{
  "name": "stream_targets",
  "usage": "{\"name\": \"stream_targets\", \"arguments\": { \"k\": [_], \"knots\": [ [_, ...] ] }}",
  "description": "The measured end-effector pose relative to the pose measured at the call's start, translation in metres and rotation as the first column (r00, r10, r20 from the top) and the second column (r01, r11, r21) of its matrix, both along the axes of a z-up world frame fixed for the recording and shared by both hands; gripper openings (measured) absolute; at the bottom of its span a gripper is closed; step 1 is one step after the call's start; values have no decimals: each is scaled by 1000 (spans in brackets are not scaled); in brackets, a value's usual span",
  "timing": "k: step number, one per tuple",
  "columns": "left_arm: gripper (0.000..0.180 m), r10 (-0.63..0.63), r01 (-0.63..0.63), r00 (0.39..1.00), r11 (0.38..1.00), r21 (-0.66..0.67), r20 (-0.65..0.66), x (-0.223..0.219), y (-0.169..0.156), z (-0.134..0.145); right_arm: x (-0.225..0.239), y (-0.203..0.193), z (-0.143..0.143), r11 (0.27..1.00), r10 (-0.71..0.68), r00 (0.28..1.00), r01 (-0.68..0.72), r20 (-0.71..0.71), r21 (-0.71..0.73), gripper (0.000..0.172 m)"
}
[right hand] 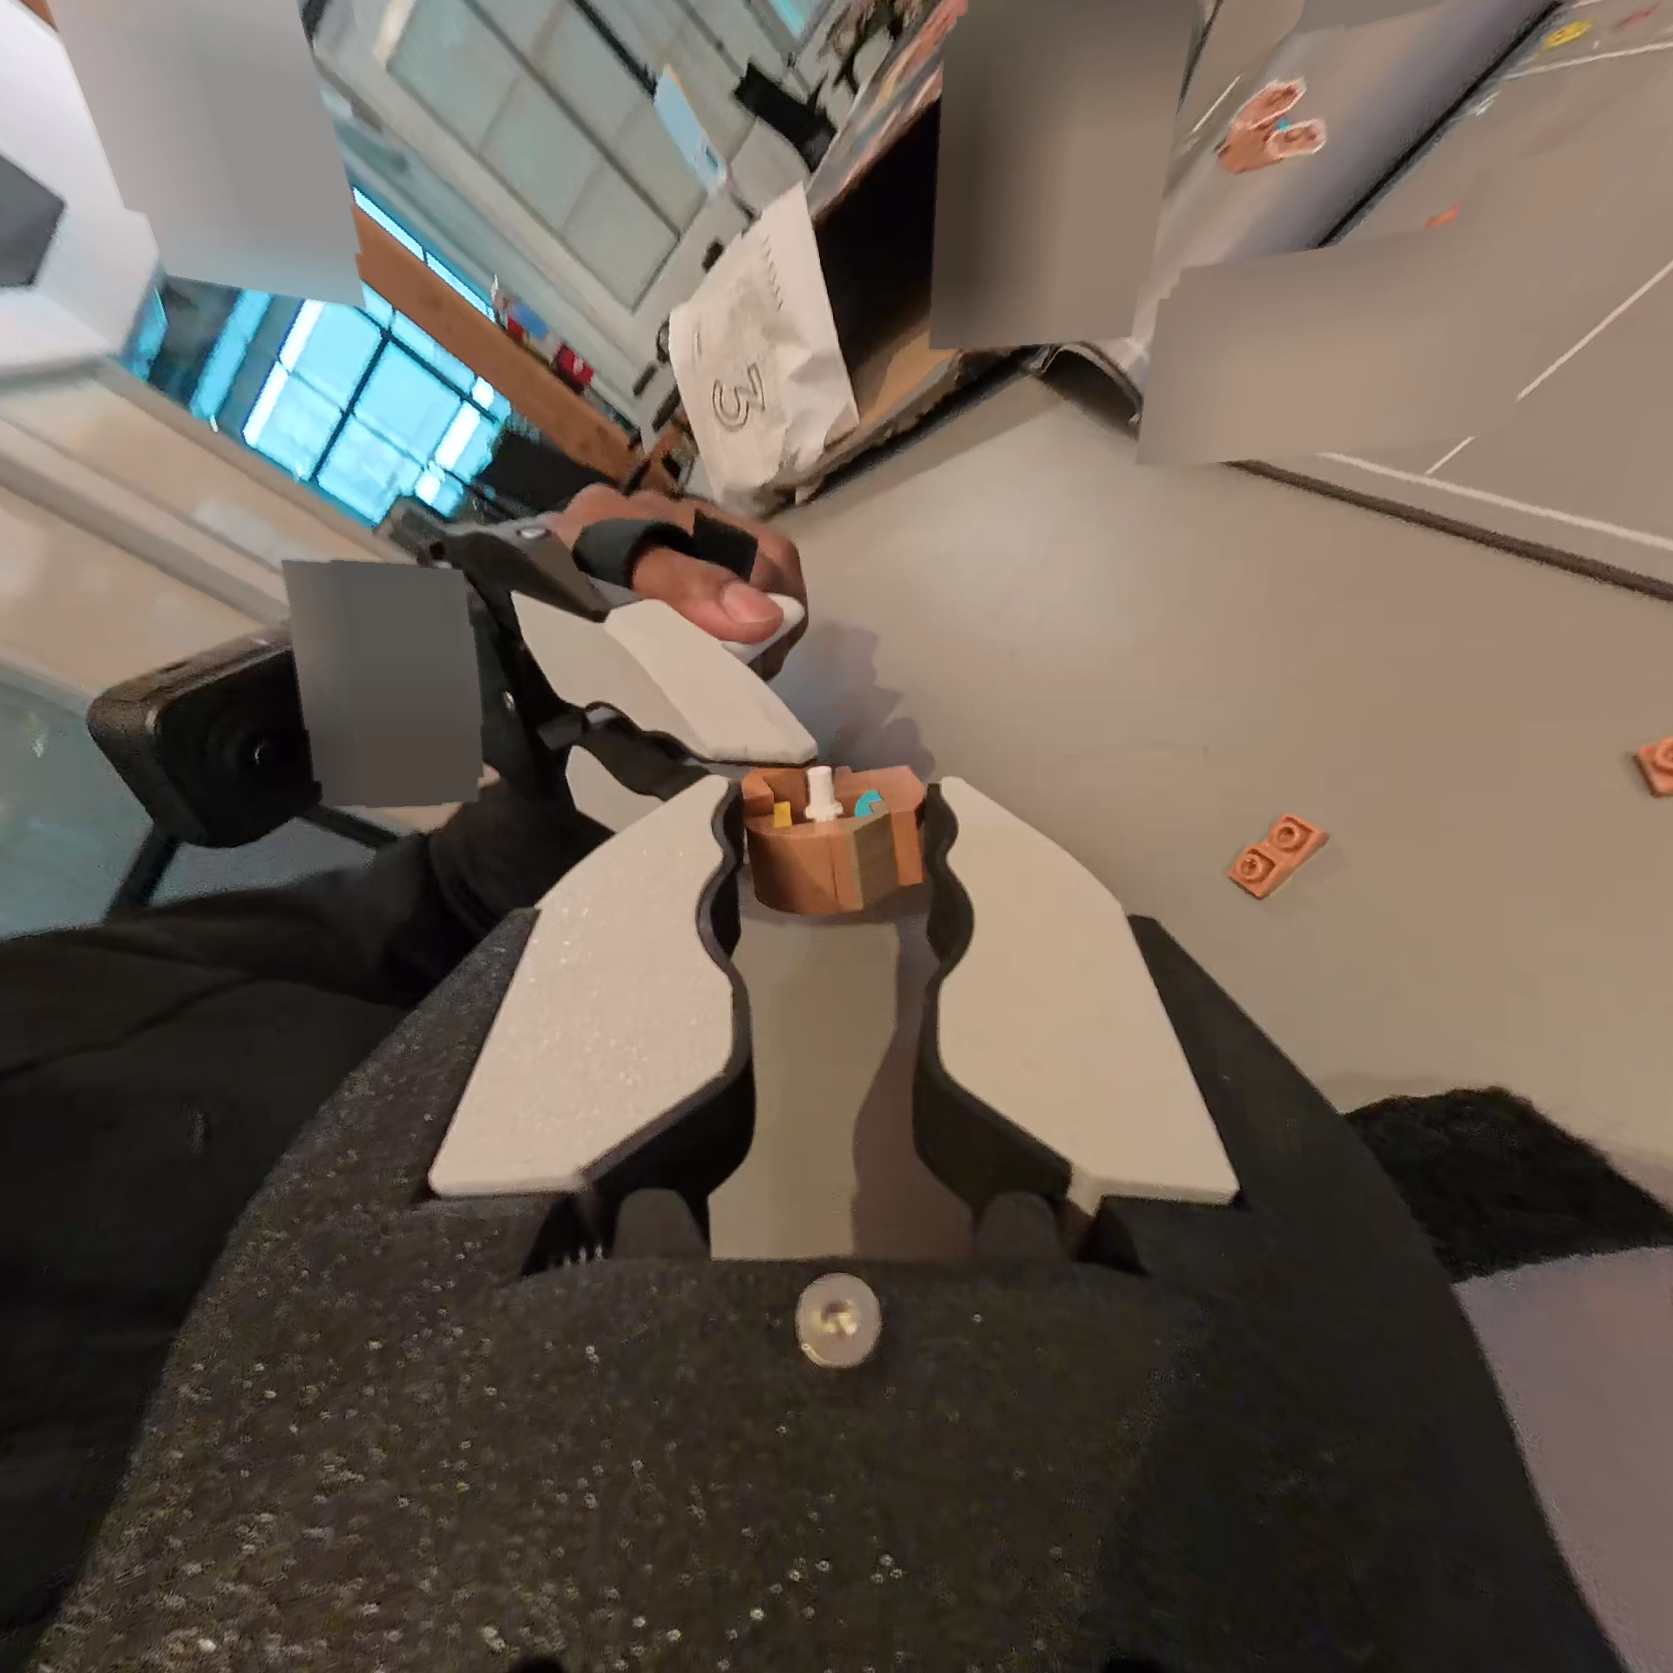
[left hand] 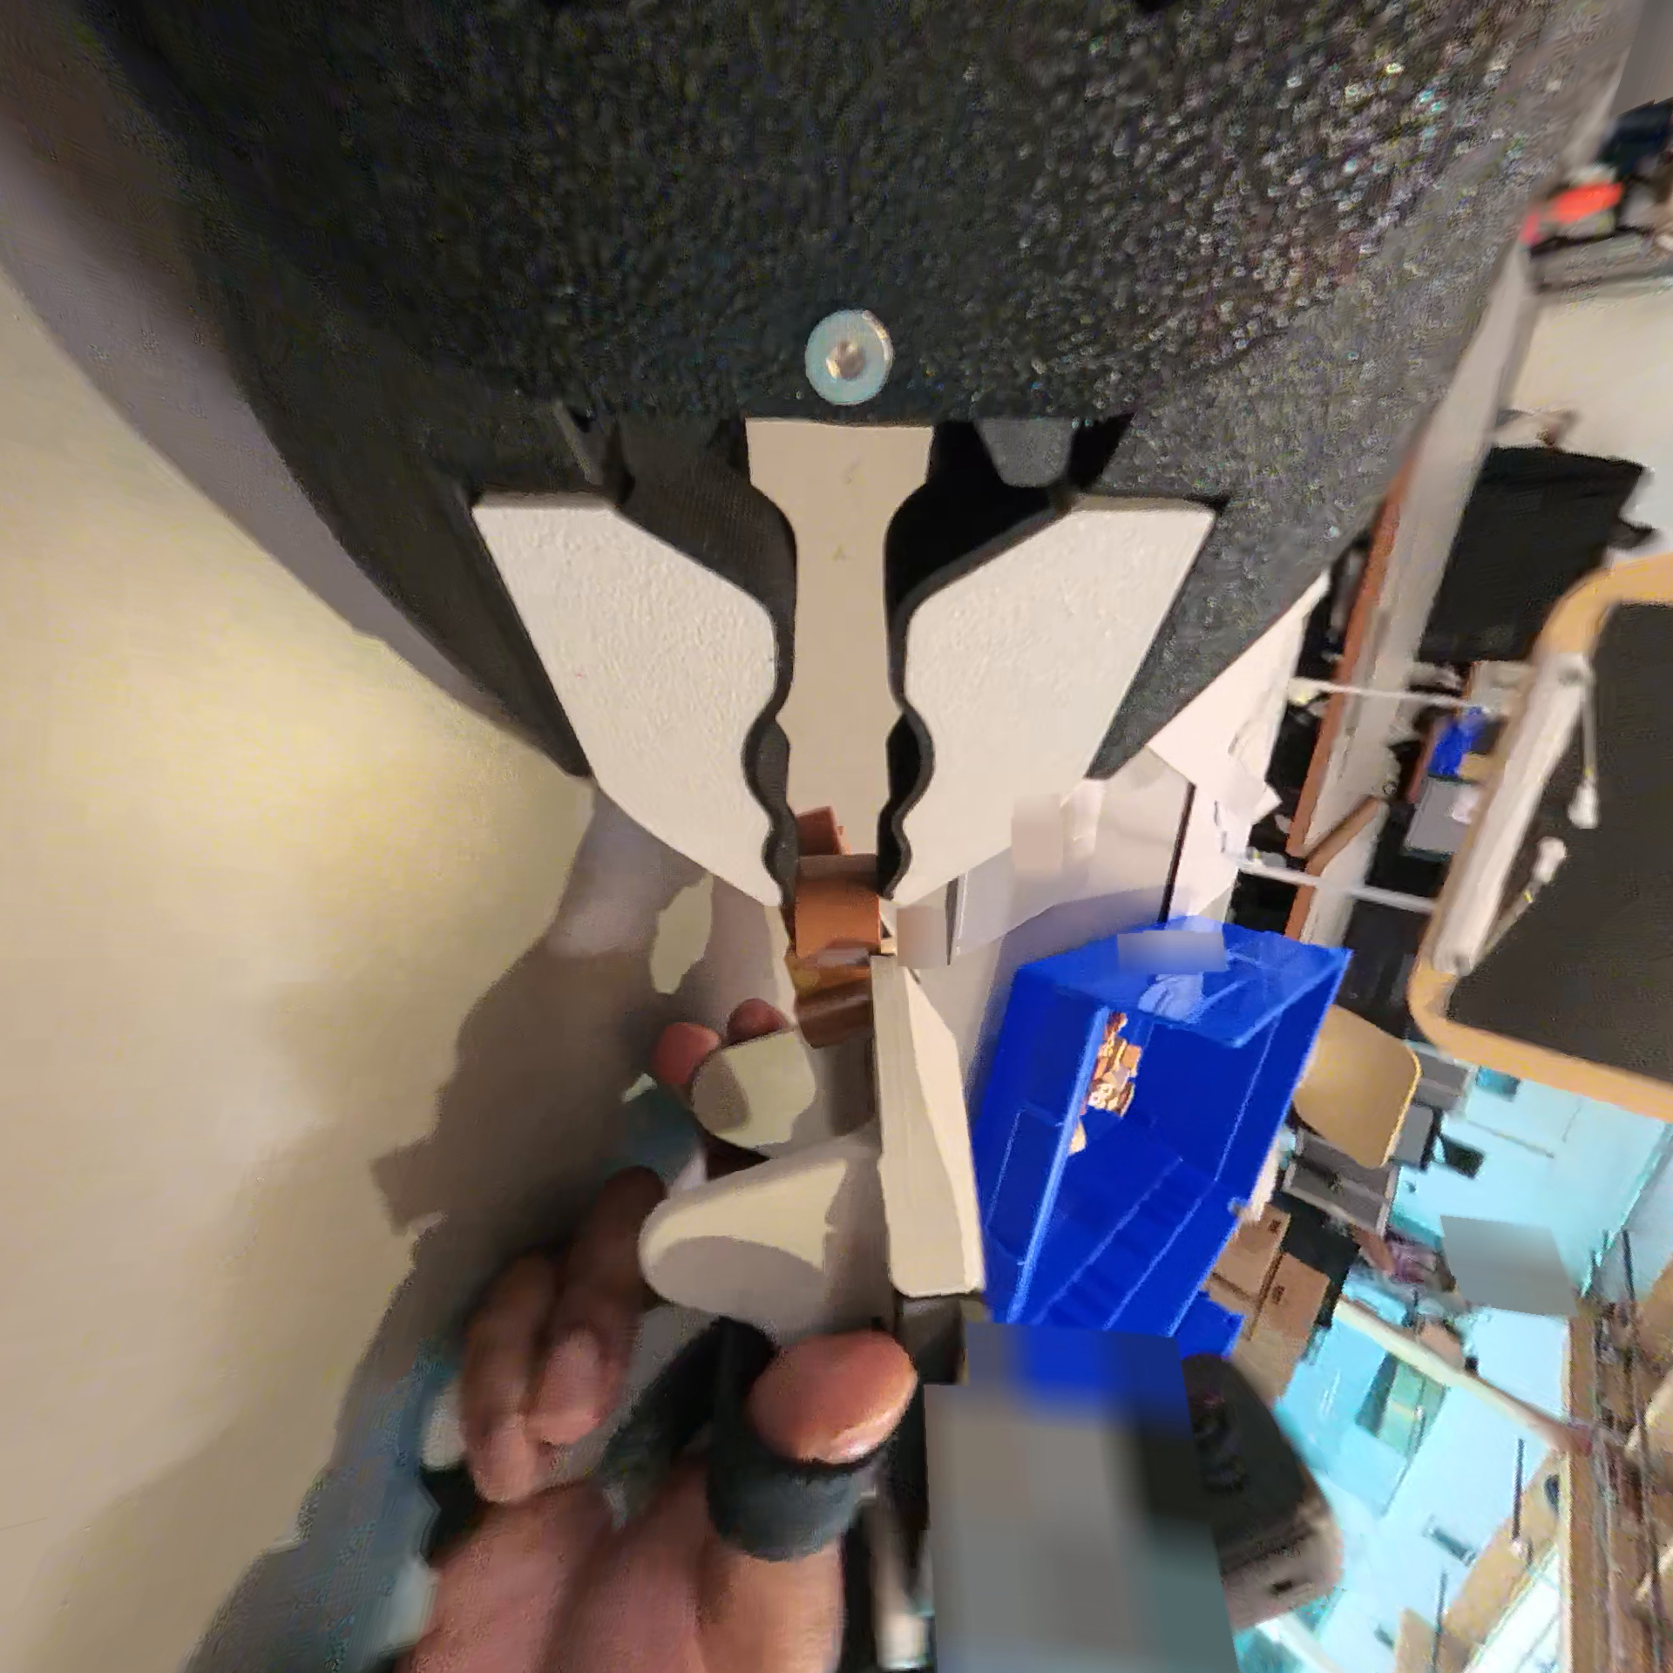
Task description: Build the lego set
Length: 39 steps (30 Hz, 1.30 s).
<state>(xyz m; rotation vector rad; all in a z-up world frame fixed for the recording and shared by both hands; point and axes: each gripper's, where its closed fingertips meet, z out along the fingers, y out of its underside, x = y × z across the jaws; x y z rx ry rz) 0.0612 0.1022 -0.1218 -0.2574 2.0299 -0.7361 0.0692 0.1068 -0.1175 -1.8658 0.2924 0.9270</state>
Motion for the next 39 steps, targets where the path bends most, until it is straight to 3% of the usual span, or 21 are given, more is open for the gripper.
{"name": "stream_targets", "arguments": {
  "k": [5,16,23,39],
  "knots": [
    [16,39,-45,997,994,-102,-63,4,0,3,10,0,9,990,-129,977,136,-169,32,38],
    [16,17,-14,1000,987,-162,17,5,-5,18,7,0,13,987,-139,959,155,-247,46,38],
    [16,36,-34,999,993,-110,12,10,-7,9,4,2,12,983,-161,957,177,-239,43,38],
    [17,63,-69,997,985,-157,-42,14,-8,7,0,1,15,985,-142,968,158,-205,63,38]
  ]
}}
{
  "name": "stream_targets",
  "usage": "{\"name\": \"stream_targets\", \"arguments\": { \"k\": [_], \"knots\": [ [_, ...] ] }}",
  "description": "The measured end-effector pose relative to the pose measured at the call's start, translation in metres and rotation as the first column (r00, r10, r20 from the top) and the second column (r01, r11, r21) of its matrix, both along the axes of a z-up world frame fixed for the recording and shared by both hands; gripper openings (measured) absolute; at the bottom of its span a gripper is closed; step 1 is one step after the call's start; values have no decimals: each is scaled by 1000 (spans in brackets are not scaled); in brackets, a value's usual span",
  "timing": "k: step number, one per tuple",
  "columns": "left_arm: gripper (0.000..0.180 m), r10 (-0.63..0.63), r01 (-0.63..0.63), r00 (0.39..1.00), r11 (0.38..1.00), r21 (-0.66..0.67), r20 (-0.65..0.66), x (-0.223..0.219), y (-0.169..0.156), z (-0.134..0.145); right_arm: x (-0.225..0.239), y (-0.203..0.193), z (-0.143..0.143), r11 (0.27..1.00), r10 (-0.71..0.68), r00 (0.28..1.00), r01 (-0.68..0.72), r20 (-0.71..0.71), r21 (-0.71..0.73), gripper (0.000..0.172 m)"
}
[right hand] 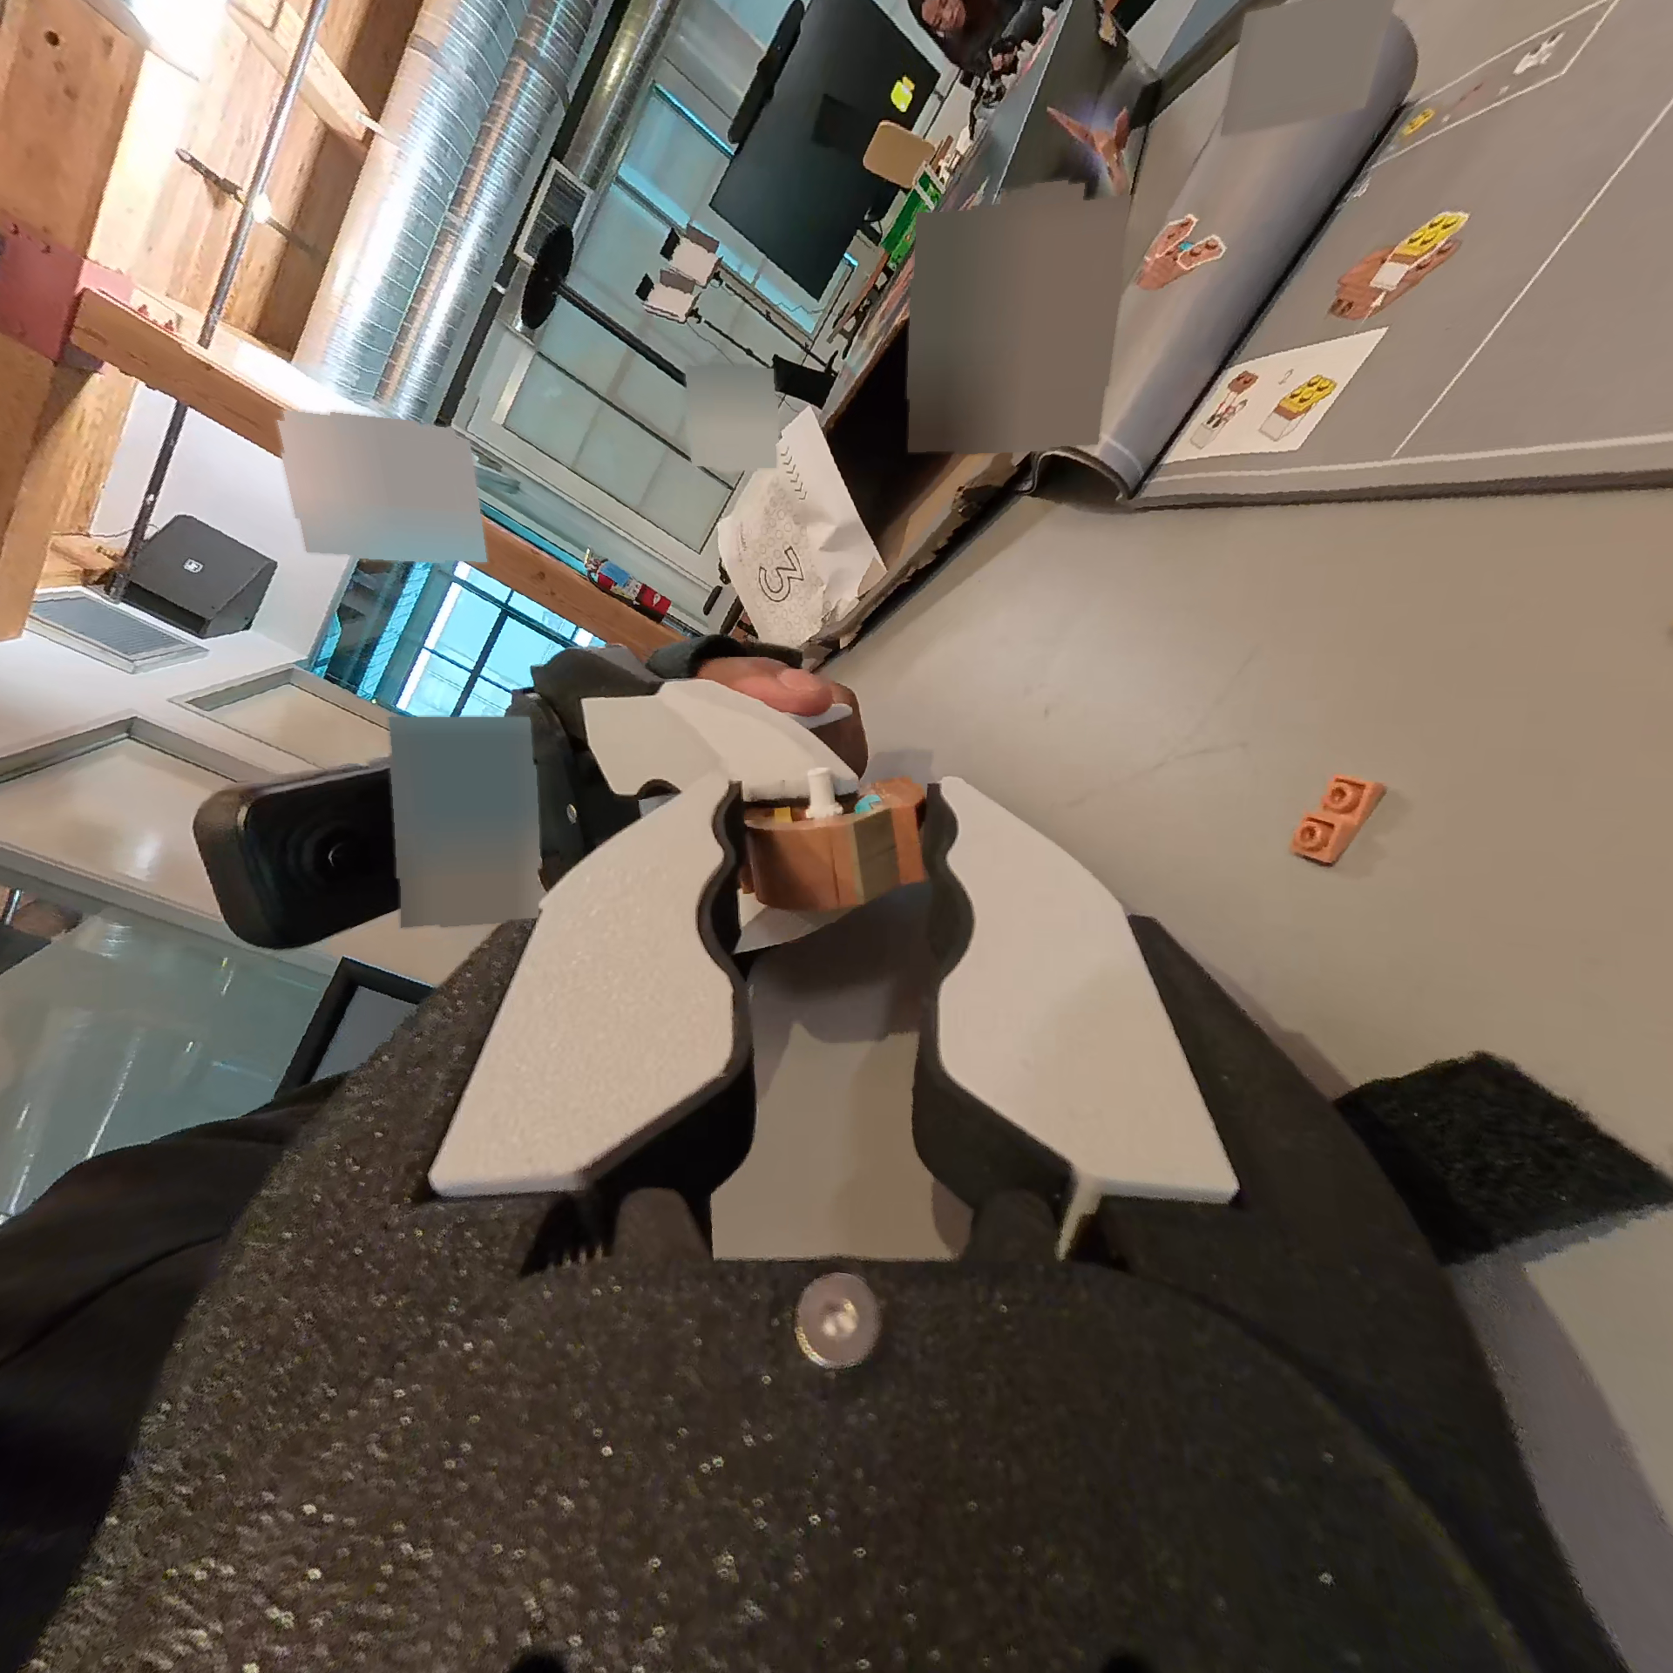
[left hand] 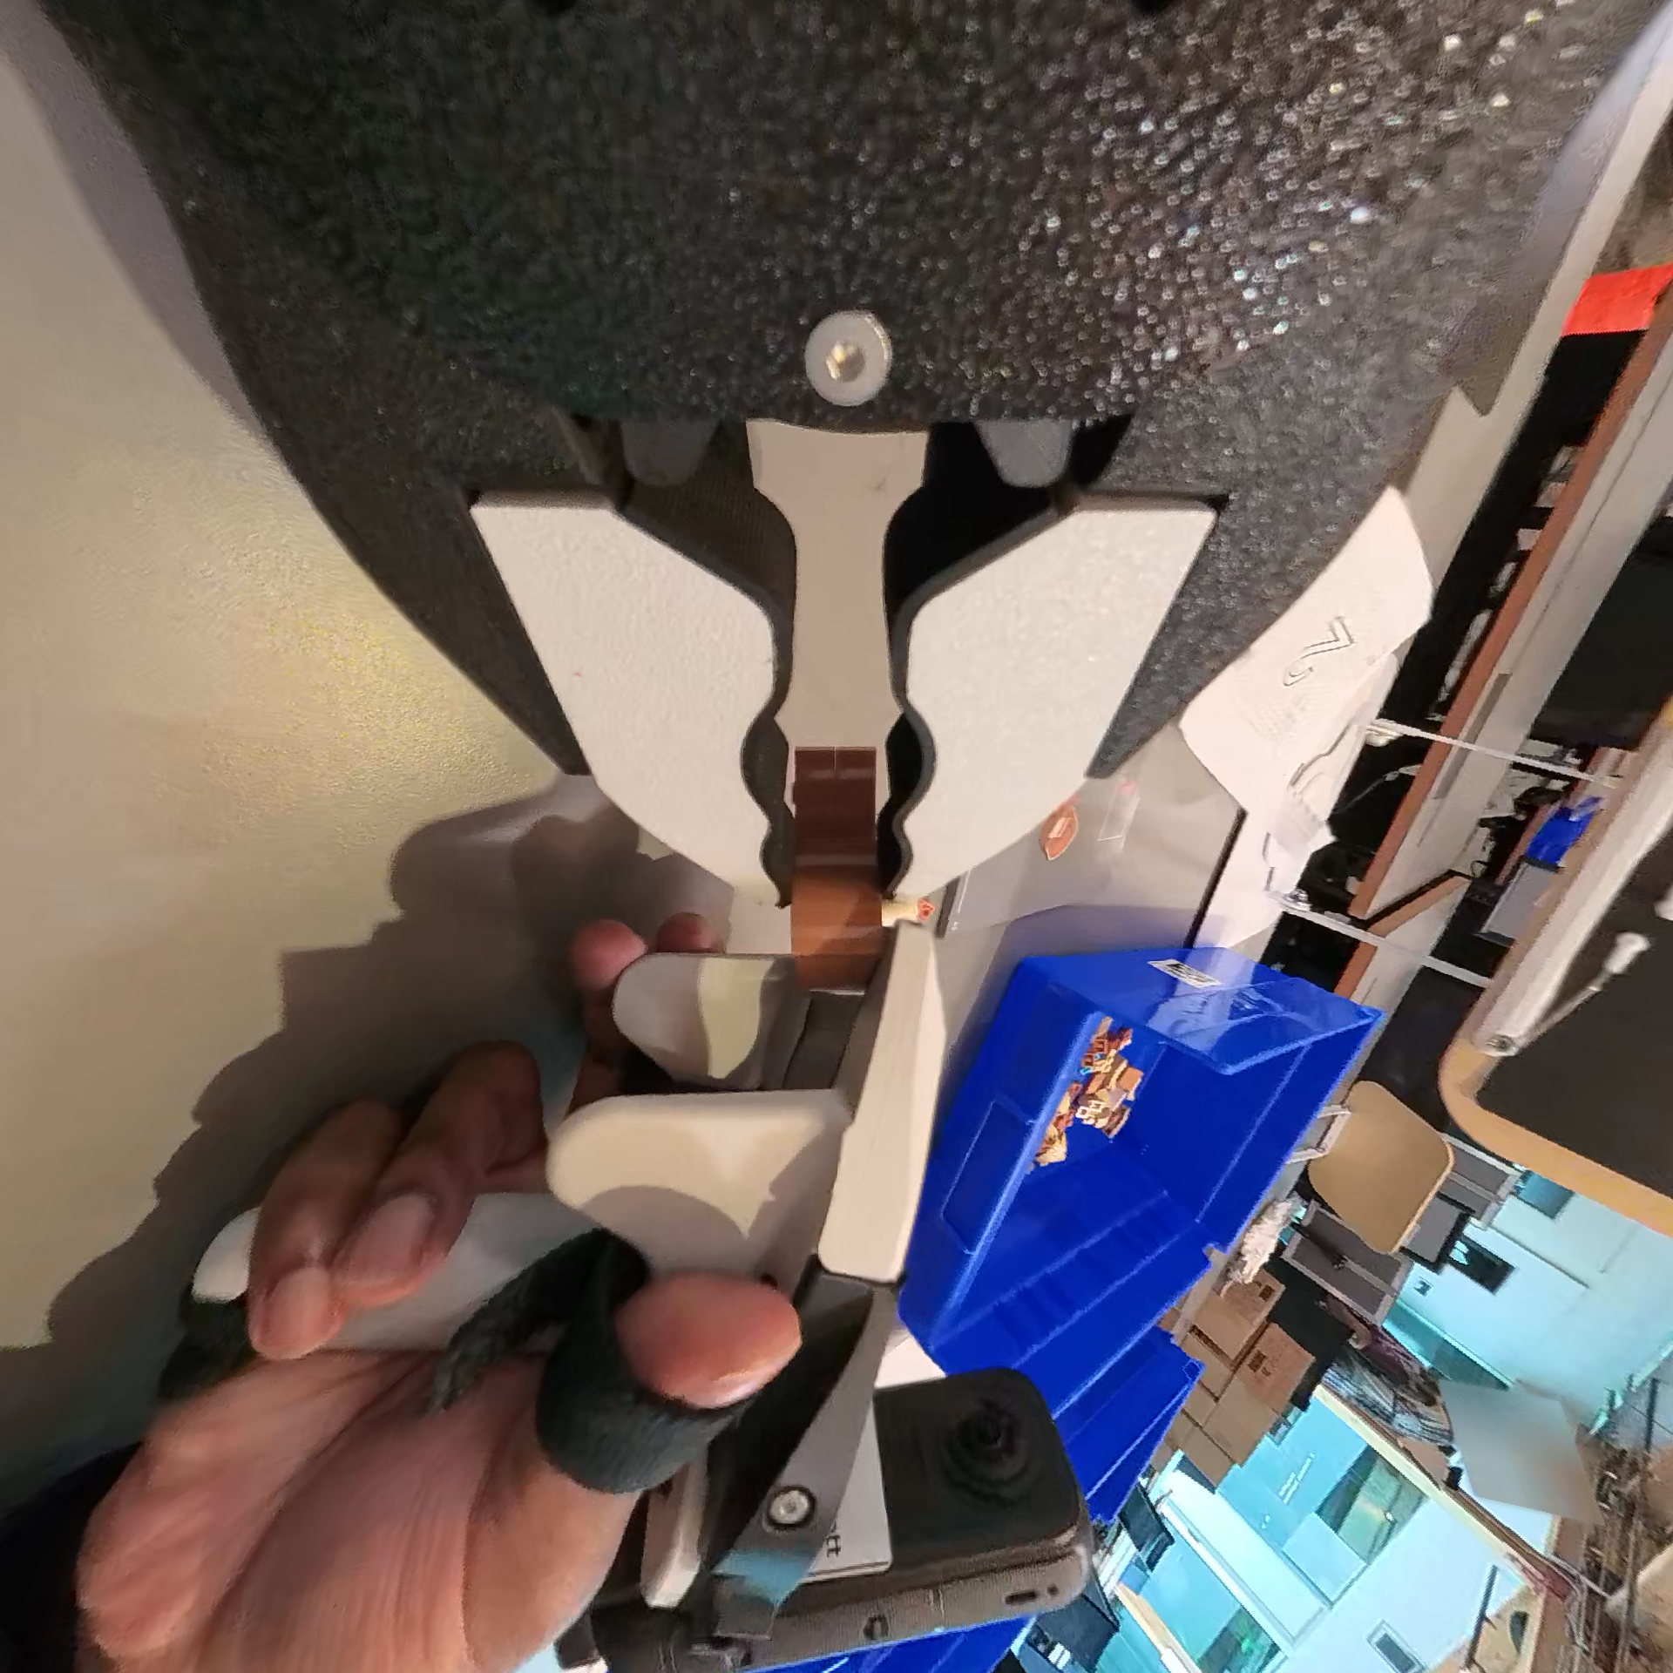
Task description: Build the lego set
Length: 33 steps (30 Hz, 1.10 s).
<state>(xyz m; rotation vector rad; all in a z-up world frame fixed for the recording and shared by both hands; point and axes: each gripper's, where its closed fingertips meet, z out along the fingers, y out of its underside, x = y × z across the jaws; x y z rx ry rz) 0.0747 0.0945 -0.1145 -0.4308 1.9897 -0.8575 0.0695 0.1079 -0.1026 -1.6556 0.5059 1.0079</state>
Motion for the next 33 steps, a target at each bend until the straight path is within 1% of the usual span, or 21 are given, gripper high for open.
{"name": "stream_targets", "arguments": {
  "k": [2,4,6,8,9,10,11,12,14,15,16,17,18,19,22,23,25,27,29,31,33],
  "knots": [
    [17,-6,5,1000,999,-47,-29,-1,0,0,0,-1,2,1000,6,1000,-6,22,12,39],
    [17,-9,2,998,995,-102,-65,-1,1,2,0,-3,6,999,15,998,-17,69,32,48],
    [17,-18,-3,992,987,-162,-128,-2,3,0,1,-7,12,997,28,990,-37,137,63,54],
    [17,-24,-17,982,977,-214,-189,-3,6,-2,5,-13,15,994,39,957,-66,287,84,55],
    [17,-39,-19,973,968,-249,-225,-4,7,-2,9,-16,16,992,37,917,-81,398,95,55],
    [17,-59,-25,960,956,-293,-274,-6,8,-3,12,-19,16,990,32,852,-100,522,103,55],
    [17,-79,-38,943,940,-340,-323,-6,10,-3,16,-22,15,987,24,761,-120,648,105,54],
    [17,-113,-47,919,920,-390,-378,-8,10,-3,21,-24,13,985,10,644,-140,765,105,55],
    [16,-209,-44,869,870,-491,-448,-10,8,0,29,-26,13,974,-39,362,-194,931,117,57],
    [16,-266,-37,836,845,-534,-480,-13,5,2,29,-26,13,963,-68,231,-240,971,124,58],
    [16,-321,-27,803,821,-570,-501,-15,2,4,26,-26,13,947,-98,123,-293,988,130,61],
    [16,-363,-23,775,802,-597,-517,-16,-1,6,22,-26,14,930,-129,42,-341,991,135,62],
    [16,-396,-26,746,787,-617,-536,-16,-2,7,18,-26,14,913,-154,-9,-384,988,139,63],
    [16,-425,-24,721,774,-633,-547,-16,-4,8,12,-26,14,898,-174,-30,-415,984,146,64],
    [16,-493,-29,653,742,-669,-575,-15,-9,8,2,-26,12,877,-225,-29,-442,974,189,66],
    [17,-510,-32,637,731,-681,-578,-14,-11,7,-1,-27,8,873,-227,-49,-453,973,180,67],
    [17,-536,-42,610,713,-700,-583,-13,-17,5,-6,-29,1,874,-239,-137,-461,961,152,70],
    [17,-558,-55,587,696,-716,-587,-13,-23,3,-9,-30,-1,880,-280,-212,-447,936,162,71],
    [17,-560,-54,573,702,-710,-598,-15,-27,-1,-11,-29,-1,882,-310,-269,-440,912,170,73],
    [17,-570,-49,565,699,-714,-597,-17,-31,-1,-14,-29,-2,881,-313,-302,-446,900,157,73],
    [17,-572,-45,557,703,-710,-602,-19,-36,-2,-18,-29,-5,879,-310,-310,-455,899,146,72]
  ]
}}
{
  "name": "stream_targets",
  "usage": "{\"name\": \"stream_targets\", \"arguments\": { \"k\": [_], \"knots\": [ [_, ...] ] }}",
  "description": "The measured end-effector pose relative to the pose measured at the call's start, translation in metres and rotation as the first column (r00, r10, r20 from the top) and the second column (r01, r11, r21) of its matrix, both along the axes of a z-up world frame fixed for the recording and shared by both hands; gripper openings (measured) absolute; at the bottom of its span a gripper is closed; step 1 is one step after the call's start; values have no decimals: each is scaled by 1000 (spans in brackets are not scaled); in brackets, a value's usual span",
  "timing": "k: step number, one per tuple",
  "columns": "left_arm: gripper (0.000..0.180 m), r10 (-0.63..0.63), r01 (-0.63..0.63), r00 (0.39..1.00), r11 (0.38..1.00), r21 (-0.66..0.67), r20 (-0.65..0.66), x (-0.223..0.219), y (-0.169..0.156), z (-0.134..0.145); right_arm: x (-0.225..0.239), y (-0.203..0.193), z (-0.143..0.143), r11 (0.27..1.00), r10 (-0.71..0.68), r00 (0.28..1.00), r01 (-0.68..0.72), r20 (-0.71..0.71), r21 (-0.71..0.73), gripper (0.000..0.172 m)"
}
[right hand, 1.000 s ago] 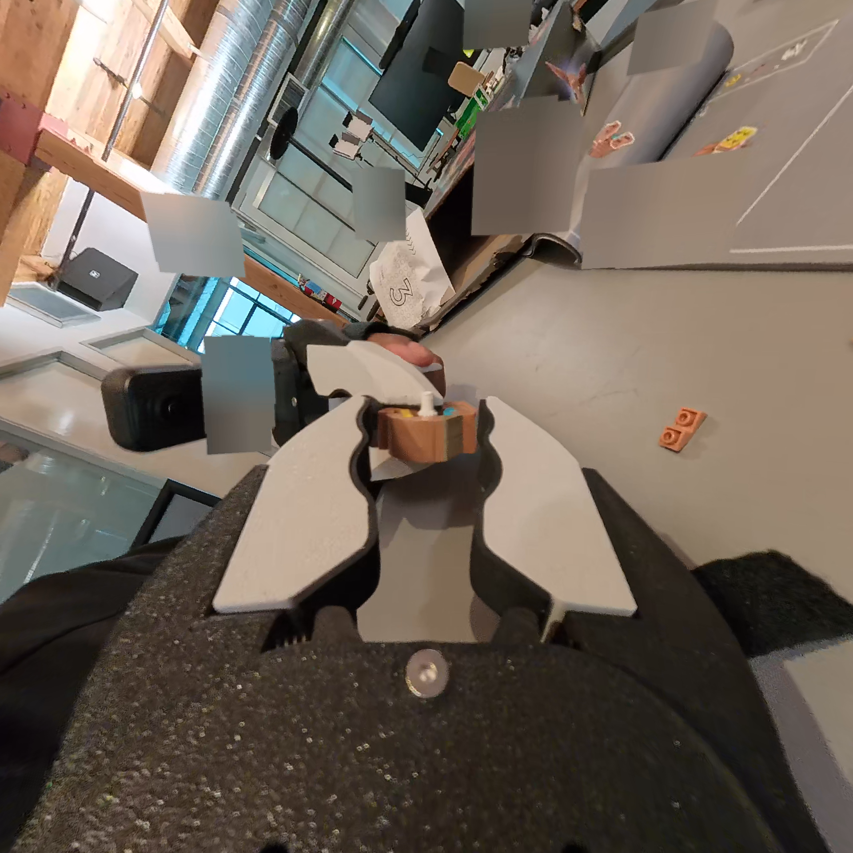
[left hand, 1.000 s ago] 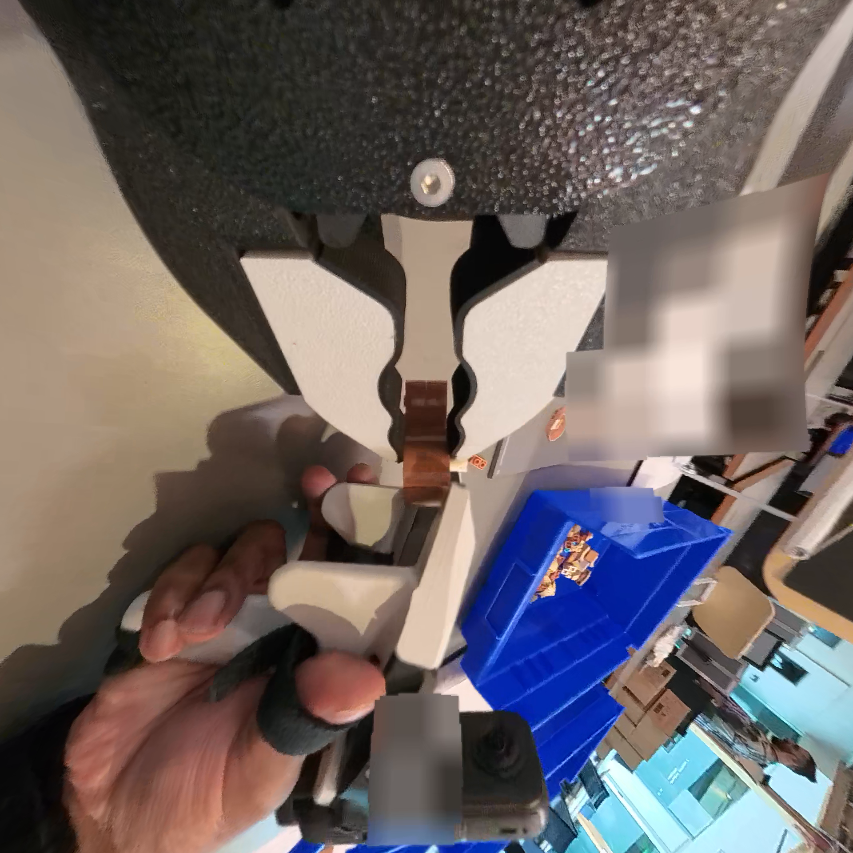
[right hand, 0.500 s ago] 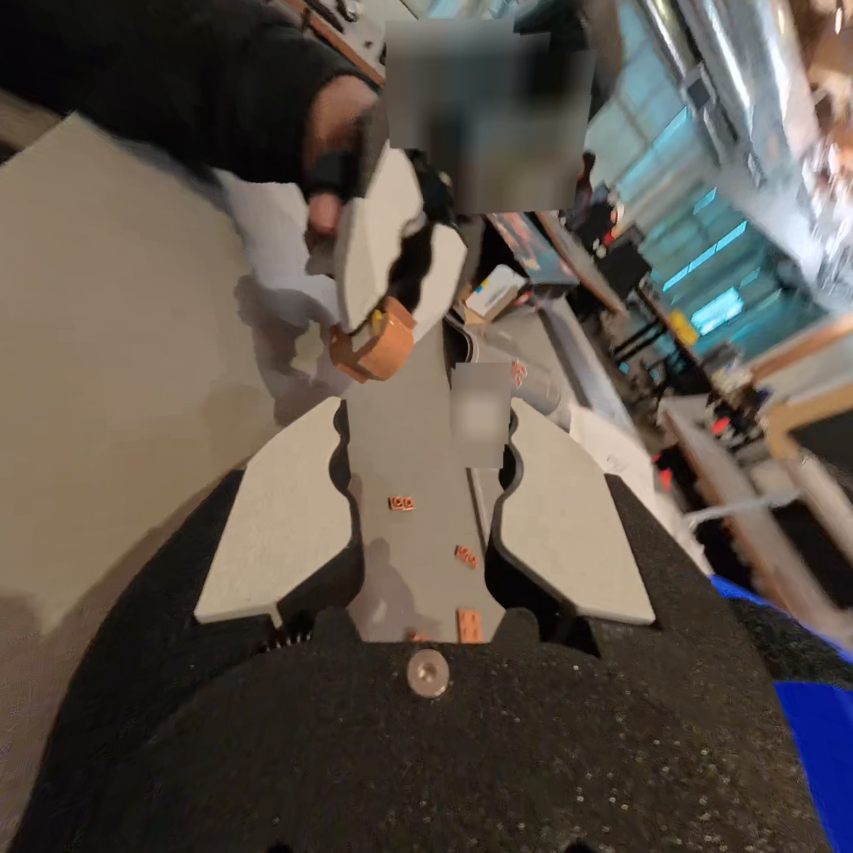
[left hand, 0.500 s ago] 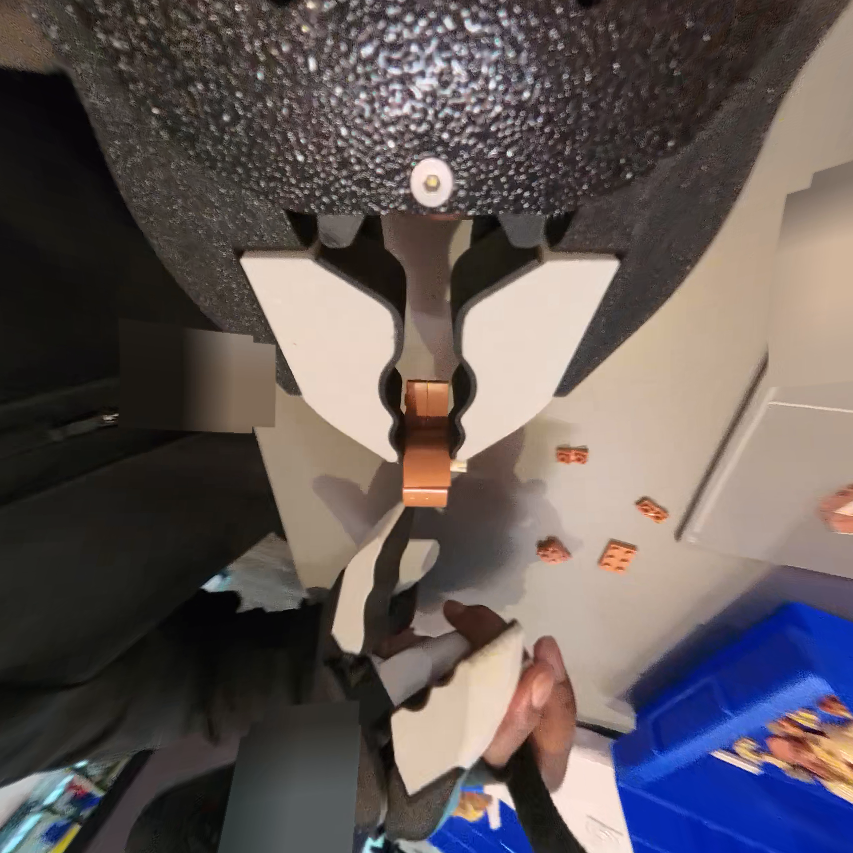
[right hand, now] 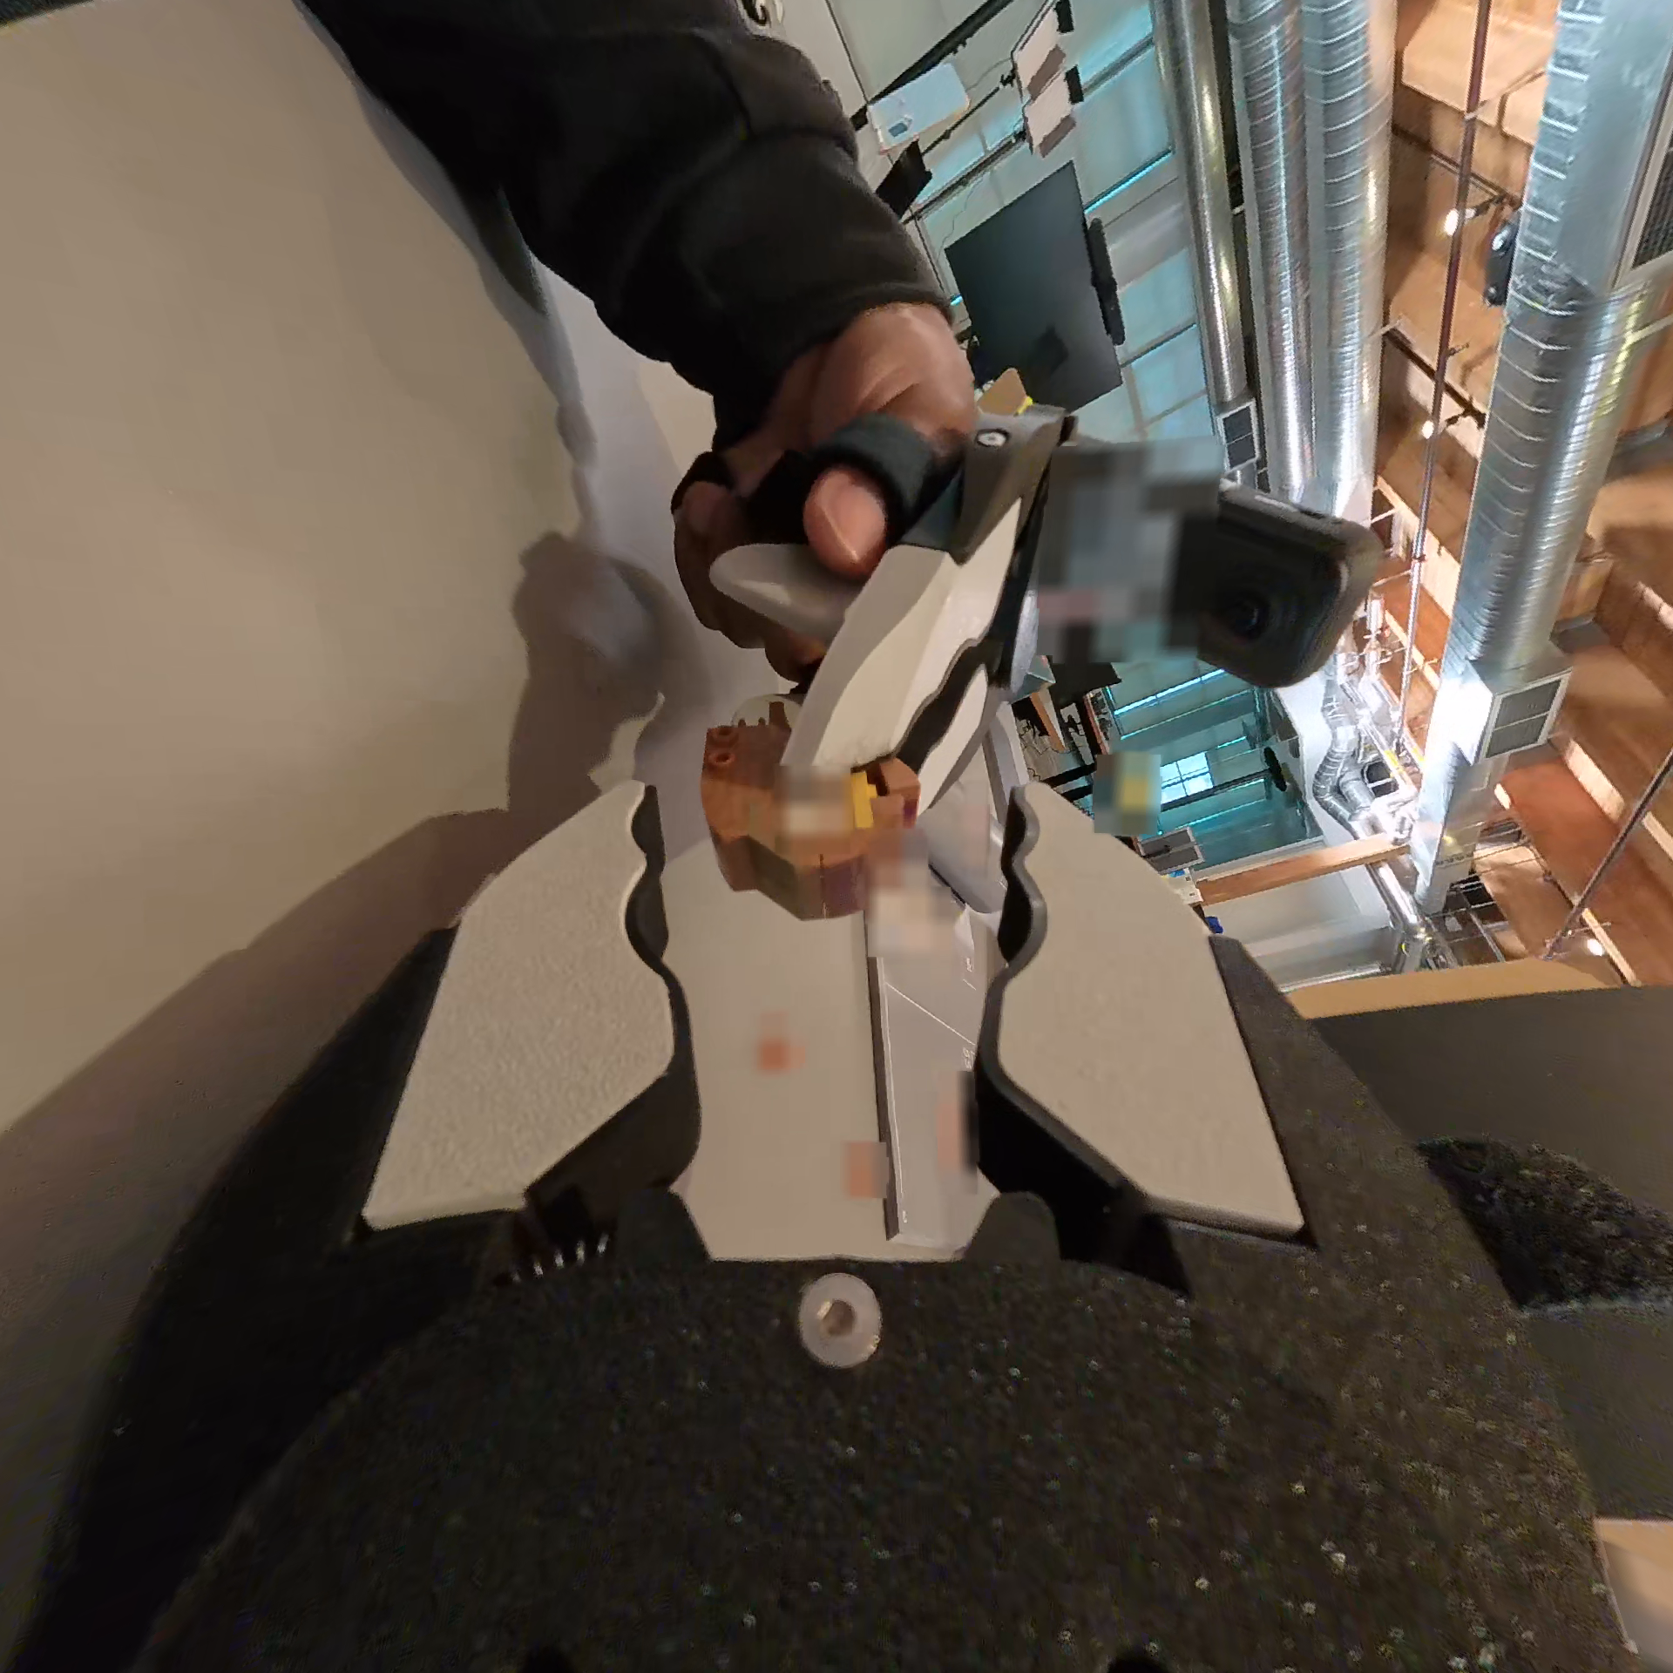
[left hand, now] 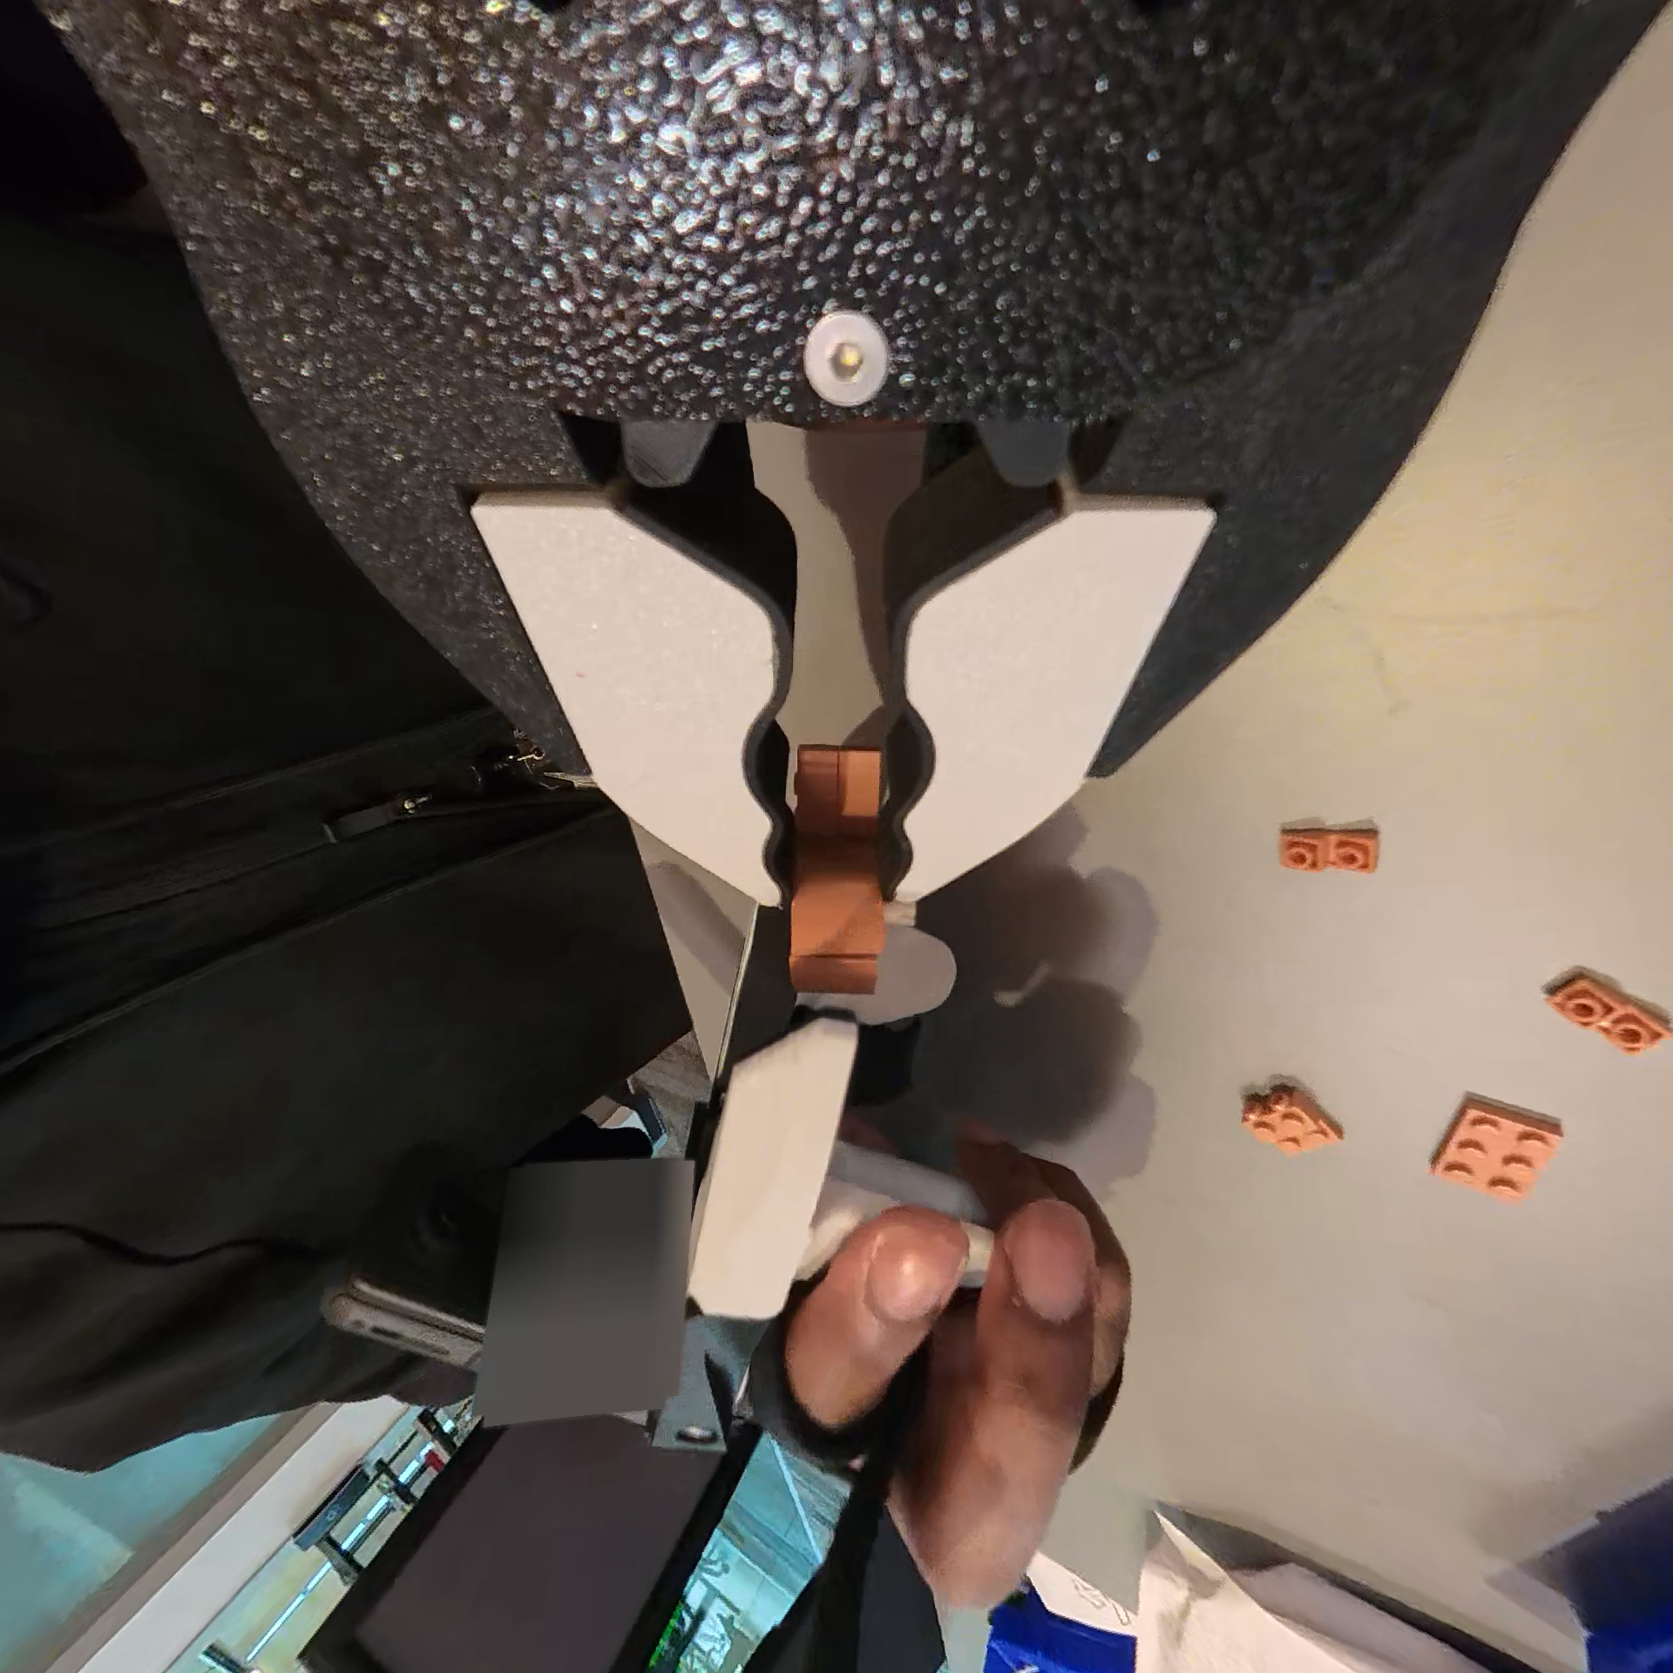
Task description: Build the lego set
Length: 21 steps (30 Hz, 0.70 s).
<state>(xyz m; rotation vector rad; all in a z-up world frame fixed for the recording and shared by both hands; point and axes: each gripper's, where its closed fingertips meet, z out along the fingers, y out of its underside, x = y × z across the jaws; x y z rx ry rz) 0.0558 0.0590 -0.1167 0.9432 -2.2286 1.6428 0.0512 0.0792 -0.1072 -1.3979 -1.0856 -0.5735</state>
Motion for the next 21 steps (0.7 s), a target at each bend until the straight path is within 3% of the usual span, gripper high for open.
{"name": "stream_targets", "arguments": {
  "k": [4,9,21],
  "knots": [
    [17,-30,30,1000,1000,6,-5,-6,-8,-1,-6,0,-4,1000,15,999,-14,42,-5,68],
    [17,-27,27,1000,1000,-8,1,-7,-8,1,-9,-2,-3,1000,24,998,-25,63,12,47],
    [17,-3,4,999,1000,-22,41,-6,-6,2,-8,0,-2,1000,6,998,-7,68,16,45]
  ]
}}
